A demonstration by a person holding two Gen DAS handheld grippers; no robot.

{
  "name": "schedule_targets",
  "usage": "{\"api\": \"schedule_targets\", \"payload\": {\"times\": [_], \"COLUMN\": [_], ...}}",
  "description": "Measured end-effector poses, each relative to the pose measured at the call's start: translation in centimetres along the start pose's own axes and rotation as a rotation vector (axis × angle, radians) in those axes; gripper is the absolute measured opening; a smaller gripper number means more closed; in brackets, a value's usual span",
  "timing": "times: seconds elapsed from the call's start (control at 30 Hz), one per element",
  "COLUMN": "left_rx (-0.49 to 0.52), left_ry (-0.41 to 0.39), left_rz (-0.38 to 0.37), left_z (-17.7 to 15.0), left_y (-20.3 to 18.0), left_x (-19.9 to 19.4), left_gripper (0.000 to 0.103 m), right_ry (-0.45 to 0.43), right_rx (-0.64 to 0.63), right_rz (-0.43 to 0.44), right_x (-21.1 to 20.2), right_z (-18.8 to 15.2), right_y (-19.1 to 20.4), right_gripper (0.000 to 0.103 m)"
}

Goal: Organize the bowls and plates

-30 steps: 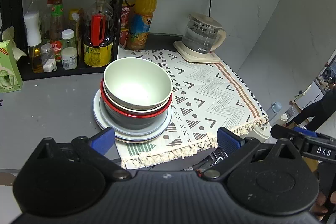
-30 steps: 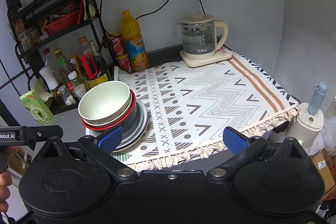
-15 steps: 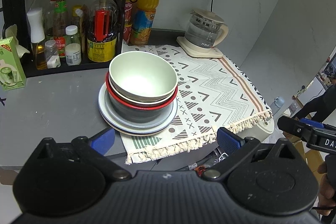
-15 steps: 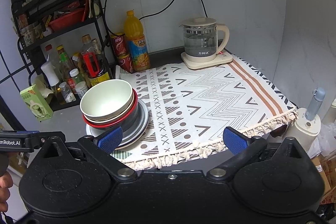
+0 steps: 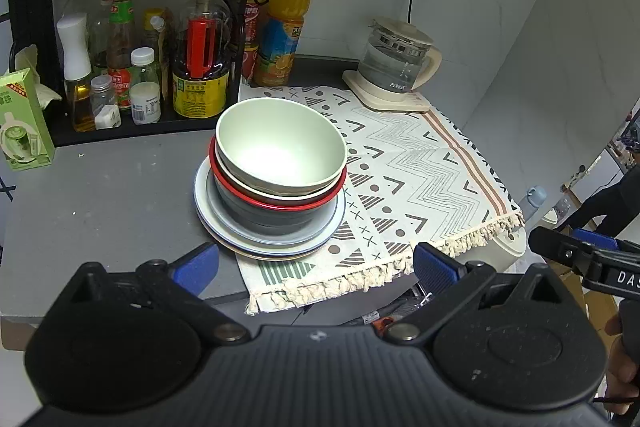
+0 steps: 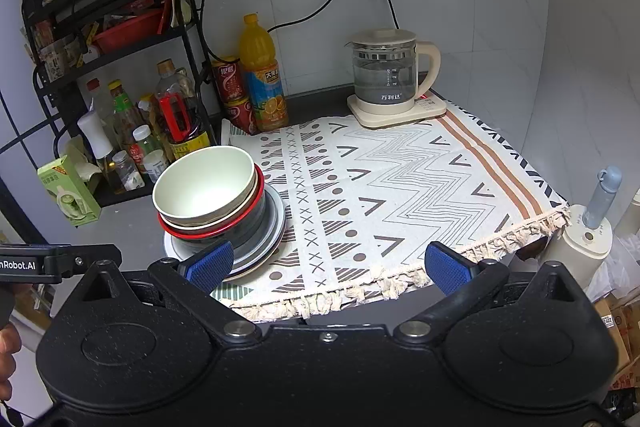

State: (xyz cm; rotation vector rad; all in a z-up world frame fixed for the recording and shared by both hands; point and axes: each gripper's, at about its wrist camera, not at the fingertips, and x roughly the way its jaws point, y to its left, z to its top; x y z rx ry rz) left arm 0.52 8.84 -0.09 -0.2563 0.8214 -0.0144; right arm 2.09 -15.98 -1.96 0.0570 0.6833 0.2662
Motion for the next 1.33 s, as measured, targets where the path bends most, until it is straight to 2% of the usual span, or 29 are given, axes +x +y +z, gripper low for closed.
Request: {"api": "schedule_targets", "payload": {"times": [1.0, 1.23, 1.33], "left_rx": [0.001, -0.034, -0.031], "left_ry": [0.013, 0.015, 0.014], "left_rz": [-0.009, -0.046, -0.039], "left_z": [0.2, 0.2, 0.2], "left_y": [0.8, 1.5, 1.6], "left_x": [0.5, 0.2, 0.1], "left_gripper": [0.102, 0.102, 0.102], "right_ry": [0.009, 0.019, 0.024], "right_rx": [-0.01, -0.019, -0.017], "right_rz": [-0.012, -0.01, -0.009], "right_x": [0.4, 0.5, 0.5], "right_z": [-0.2, -0.3, -0.5], "right_y": [0.1, 0.4, 0.4], "right_gripper": [0.103, 0.103, 0.103]}}
